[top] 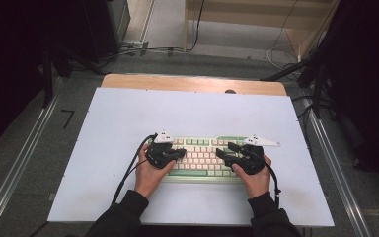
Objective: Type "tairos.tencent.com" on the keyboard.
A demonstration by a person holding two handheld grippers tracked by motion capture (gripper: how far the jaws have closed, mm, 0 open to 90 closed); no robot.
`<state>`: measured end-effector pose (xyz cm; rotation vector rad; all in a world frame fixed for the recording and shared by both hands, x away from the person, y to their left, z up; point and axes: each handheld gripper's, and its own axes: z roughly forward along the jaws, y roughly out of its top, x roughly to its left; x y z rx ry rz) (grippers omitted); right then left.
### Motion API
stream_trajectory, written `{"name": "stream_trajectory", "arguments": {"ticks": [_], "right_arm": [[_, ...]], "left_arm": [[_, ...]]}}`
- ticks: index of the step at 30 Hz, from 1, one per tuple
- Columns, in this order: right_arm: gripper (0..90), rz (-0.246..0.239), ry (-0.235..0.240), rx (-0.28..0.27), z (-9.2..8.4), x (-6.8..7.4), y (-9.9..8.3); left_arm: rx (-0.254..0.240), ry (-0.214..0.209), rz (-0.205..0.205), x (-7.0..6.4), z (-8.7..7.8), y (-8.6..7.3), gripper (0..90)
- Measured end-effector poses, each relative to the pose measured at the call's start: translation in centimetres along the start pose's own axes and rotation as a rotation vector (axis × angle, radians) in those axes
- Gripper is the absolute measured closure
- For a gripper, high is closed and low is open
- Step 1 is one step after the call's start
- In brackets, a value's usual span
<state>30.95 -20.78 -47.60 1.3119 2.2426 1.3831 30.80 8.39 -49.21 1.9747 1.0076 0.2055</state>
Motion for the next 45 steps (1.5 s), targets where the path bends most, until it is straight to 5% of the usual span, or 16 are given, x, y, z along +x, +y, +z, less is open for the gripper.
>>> {"name": "stream_trajectory", "arguments": {"ticks": [7, 12, 18, 30, 45], "right_arm": [[36.7, -0.003, -0.001, -0.001, -0.1, 0.0, 0.0], [36.6, -0.003, -0.001, -0.006, -0.1, 0.0, 0.0], [36.5, -0.004, -0.002, -0.006, -0.1, 0.0, 0.0], [36.5, -0.006, -0.003, -0.007, -0.2, 0.0, 0.0], [36.5, -0.002, 0.001, -0.002, -0.2, 0.1, 0.0]], "left_arm": [[-0.104, -0.066, -0.043, 0.4, -1.6, 0.5, 75.3], [-0.171, -0.061, -0.050, 0.7, -3.0, 0.6, 56.9], [-0.205, -0.034, -0.063, 1.5, -4.0, -0.2, 45.5], [-0.204, 0.016, -0.100, 3.3, -5.1, -2.2, 42.5], [-0.202, 0.006, -0.104, 3.2, -5.1, -2.6, 46.4]]}}
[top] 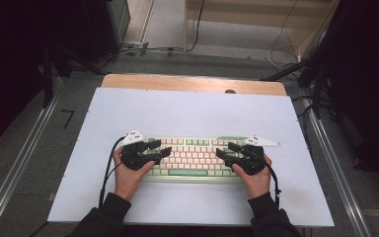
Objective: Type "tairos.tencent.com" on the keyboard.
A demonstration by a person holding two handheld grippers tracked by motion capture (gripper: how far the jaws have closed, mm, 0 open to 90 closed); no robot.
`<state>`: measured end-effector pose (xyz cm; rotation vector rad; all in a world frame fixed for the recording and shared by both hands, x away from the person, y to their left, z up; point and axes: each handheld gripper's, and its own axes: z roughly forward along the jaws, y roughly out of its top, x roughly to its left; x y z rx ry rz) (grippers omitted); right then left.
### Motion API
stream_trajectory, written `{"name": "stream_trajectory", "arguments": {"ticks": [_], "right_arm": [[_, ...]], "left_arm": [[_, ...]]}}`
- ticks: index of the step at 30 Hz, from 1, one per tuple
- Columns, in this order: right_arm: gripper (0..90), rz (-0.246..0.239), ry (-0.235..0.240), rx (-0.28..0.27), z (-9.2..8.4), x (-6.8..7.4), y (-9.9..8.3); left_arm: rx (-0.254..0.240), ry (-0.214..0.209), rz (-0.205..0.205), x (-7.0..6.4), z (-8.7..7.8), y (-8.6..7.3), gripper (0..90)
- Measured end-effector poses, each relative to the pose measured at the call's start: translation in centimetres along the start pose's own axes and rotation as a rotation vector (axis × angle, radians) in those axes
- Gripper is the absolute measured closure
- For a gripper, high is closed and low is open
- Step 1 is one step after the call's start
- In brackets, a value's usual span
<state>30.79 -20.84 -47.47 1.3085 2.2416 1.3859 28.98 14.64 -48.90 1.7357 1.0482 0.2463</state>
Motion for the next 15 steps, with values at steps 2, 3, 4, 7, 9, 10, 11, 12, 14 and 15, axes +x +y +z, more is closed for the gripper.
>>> {"name": "stream_trajectory", "arguments": {"ticks": [2, 3, 4, 7, 9, 10, 11, 12, 14, 15], "right_arm": [[36.4, 0.001, 0.001, -0.001, 0.0, 0.0, 0.0], [36.4, 0.001, 0.001, -0.001, 0.0, 0.0, 0.0], [36.5, 0.002, 0.001, -0.001, 0.0, 0.0, 0.0], [36.5, 0.003, 0.001, 0.000, 0.0, 0.0, 0.0], [36.6, 0.001, 0.002, 0.001, 0.1, 0.0, 0.0], [36.6, 0.000, 0.002, 0.000, 0.1, 0.0, 0.0], [36.6, 0.000, 0.001, 0.000, 0.1, 0.0, 0.0], [36.7, 0.000, 0.001, 0.002, 0.1, 0.0, 0.0], [36.7, 0.000, 0.003, 0.002, 0.1, 0.0, 0.0], [36.7, -0.001, 0.003, 0.002, 0.1, 0.0, 0.0]], "left_arm": [[0.011, -0.008, 0.008, 0.0, 0.0, 0.0, 56.2], [0.015, -0.013, 0.008, -0.1, 0.0, 0.0, 61.8], [0.023, -0.021, 0.014, -0.1, 0.1, -0.1, 68.7], [0.049, -0.037, 0.027, -0.3, 0.5, -0.2, 89.8], [0.060, -0.040, 0.026, -0.5, 1.1, -0.3, 90.0], [0.066, -0.039, 0.031, -0.6, 1.4, -0.3, 90.0], [0.072, -0.034, 0.042, -0.7, 1.6, -0.3, 90.0], [0.079, -0.028, 0.052, -0.8, 1.8, -0.3, 90.0], [0.085, -0.014, 0.061, -0.9, 2.0, -0.3, 90.0], [0.086, -0.010, 0.066, -0.9, 2.0, -0.3, 90.0]]}}
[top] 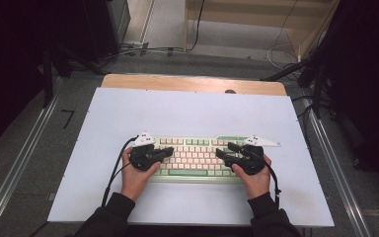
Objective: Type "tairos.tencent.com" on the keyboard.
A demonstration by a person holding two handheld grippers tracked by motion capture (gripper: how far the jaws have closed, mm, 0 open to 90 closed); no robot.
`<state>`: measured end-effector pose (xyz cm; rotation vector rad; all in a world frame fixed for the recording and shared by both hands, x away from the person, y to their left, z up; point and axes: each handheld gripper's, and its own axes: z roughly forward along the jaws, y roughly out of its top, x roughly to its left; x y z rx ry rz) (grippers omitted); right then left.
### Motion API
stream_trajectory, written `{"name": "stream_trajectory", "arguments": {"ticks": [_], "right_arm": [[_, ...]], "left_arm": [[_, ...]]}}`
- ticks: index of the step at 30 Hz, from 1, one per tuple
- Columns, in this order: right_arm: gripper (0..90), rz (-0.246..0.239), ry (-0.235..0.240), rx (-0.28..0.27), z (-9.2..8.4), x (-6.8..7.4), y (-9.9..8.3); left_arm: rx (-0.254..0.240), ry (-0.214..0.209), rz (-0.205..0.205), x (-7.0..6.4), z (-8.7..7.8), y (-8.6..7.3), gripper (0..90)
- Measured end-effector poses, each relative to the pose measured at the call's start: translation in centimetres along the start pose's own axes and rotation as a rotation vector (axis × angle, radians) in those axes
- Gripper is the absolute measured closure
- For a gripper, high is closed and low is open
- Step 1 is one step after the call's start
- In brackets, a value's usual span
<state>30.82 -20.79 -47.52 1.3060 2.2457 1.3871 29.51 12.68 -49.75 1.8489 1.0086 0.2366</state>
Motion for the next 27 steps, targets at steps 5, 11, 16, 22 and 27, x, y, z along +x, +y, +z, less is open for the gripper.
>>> {"name": "stream_trajectory", "arguments": {"ticks": [5, 11, 16, 22, 27], "right_arm": [[36.8, -0.004, -0.001, 0.003, 0.11, 0.04, -0.03], [36.8, -0.009, -0.003, 0.009, 0.23, 0.15, -0.07], [36.8, -0.010, -0.004, 0.010, 0.24, 0.15, -0.07], [36.9, -0.010, -0.004, 0.011, 0.24, 0.18, -0.07], [36.9, -0.011, -0.004, 0.011, 0.26, 0.18, -0.07]], "left_arm": [[0.010, 0.013, 0.004, 0.14, -0.01, 0.00, 90.0], [0.019, 0.028, 0.012, 0.19, 0.02, 0.04, 90.0], [0.022, 0.023, 0.008, 0.25, 0.13, 0.03, 90.0], [0.033, 0.019, 0.010, 0.13, 0.29, 0.10, 90.0], [0.039, 0.026, 0.023, -0.02, 0.40, 0.18, 90.0]]}}
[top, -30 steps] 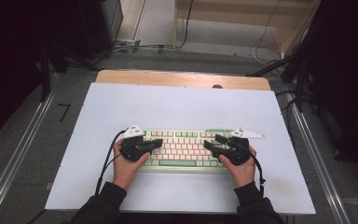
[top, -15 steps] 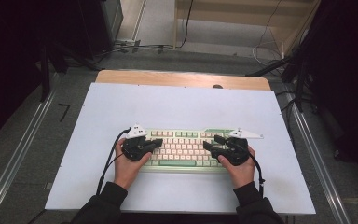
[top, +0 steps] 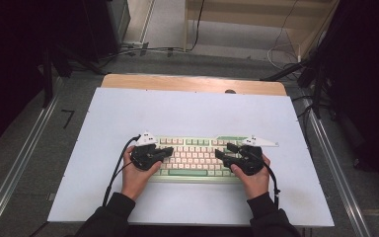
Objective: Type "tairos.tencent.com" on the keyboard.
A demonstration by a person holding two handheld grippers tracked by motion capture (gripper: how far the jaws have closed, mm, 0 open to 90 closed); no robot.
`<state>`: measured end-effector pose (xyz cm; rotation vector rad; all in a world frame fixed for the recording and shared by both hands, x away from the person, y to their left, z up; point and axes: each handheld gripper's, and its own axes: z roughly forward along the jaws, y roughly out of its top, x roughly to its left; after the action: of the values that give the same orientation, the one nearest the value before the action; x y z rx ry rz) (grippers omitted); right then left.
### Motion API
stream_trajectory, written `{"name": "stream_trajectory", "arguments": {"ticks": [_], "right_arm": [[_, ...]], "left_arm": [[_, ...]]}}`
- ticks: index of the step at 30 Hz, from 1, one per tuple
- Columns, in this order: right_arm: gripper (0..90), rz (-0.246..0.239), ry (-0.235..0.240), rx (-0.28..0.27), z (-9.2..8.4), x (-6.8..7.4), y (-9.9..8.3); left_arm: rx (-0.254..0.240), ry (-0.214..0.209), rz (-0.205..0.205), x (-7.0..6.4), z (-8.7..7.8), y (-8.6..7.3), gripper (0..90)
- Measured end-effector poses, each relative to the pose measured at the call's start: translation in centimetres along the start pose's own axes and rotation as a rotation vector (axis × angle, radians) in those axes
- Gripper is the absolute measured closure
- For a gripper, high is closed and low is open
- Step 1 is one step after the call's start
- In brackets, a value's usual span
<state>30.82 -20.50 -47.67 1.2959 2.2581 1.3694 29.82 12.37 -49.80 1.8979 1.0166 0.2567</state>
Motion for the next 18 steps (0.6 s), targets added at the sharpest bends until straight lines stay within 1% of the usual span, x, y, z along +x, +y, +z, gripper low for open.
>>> {"name": "stream_trajectory", "arguments": {"ticks": [5, 7, 9, 10, 11, 14, 16, 18], "right_arm": [[36.9, 0.000, 0.000, 0.000, 0.0, 0.0, 0.0], [37.0, 0.000, -0.001, 0.001, 0.0, 0.0, 0.0], [37.0, 0.000, -0.001, 0.002, 0.0, 0.0, 0.0], [37.1, 0.000, -0.002, 0.002, 0.1, 0.0, 0.0], [37.0, 0.000, -0.001, 0.002, 0.1, 0.0, 0.0], [37.0, -0.001, 0.000, -0.001, 0.0, 0.0, 0.0], [37.0, 0.000, -0.002, 0.000, 0.0, 0.0, 0.0], [37.0, -0.002, -0.001, 0.000, 0.0, 0.0, 0.0]], "left_arm": [[0.011, 0.002, 0.003, 0.0, 0.2, 0.1, 90.0], [0.040, 0.011, 0.010, -0.1, 0.4, 0.2, 90.0], [0.042, 0.010, 0.014, -0.2, 0.4, 0.3, 90.0], [0.034, 0.003, 0.011, -0.2, 0.3, 0.3, 90.0], [0.019, -0.019, 0.002, -0.2, 0.1, 0.4, 86.9], [-0.034, -0.060, -0.014, -0.2, -0.6, 0.6, 81.5], [-0.063, -0.075, -0.016, -0.2, -1.1, 0.7, 76.9], [-0.089, -0.079, -0.016, -0.1, -1.5, 0.8, 70.5]]}}
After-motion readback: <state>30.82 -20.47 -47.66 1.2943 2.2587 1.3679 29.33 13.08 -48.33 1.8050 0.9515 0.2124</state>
